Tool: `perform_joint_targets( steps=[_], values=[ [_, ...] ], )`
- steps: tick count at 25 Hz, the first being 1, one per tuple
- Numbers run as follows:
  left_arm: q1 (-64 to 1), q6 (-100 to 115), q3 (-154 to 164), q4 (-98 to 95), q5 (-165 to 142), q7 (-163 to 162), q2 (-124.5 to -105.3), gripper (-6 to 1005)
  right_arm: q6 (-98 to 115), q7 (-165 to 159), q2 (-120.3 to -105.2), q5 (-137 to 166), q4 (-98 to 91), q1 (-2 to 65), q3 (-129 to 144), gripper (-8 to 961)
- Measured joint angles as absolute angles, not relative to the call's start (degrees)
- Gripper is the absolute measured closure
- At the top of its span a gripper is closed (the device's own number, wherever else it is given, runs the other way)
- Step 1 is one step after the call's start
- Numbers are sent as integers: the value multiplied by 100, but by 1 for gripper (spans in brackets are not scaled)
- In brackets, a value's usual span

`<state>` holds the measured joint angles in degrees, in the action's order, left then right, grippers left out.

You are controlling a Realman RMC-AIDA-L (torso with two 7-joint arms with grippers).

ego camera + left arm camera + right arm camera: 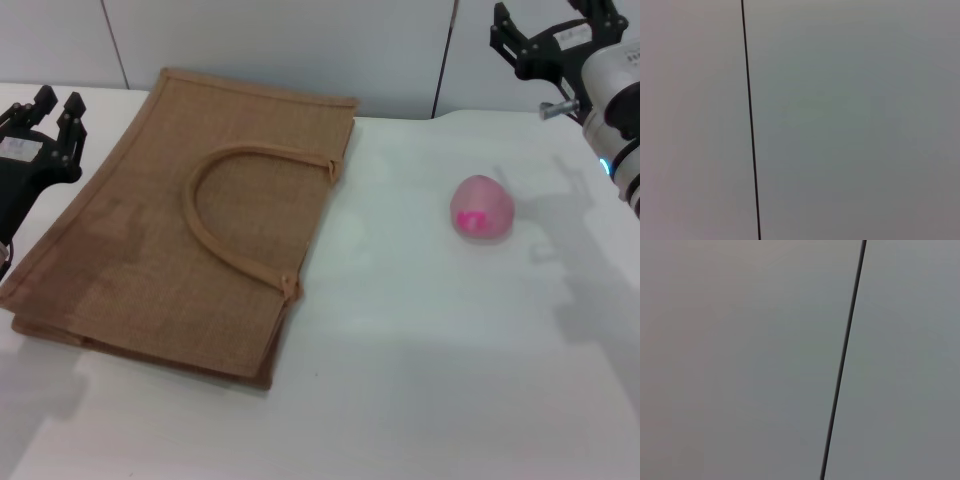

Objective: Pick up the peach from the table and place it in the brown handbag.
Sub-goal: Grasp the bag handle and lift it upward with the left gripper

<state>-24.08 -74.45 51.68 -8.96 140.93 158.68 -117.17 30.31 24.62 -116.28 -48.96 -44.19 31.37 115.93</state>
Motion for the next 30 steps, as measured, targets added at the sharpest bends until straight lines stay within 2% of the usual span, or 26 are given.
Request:
perform_joint_targets(
  steps=[12,20,30],
  values=[
    [-2684,-7157,5305,-967,13318,14734,-11609,703,2634,2460,-11599,-4895,-4383,3251,11584,91],
    [-2442,-6307,5271,-2647,11105,12587,-11612,704,1976,2517,-11593,-4844,-4478,3345,11611,90],
    [-2213,-6192,4981,-4184,9018,10201,-11614,705,-70,3621,-11593,-4813,-5189,3386,11215,90]
  ],
)
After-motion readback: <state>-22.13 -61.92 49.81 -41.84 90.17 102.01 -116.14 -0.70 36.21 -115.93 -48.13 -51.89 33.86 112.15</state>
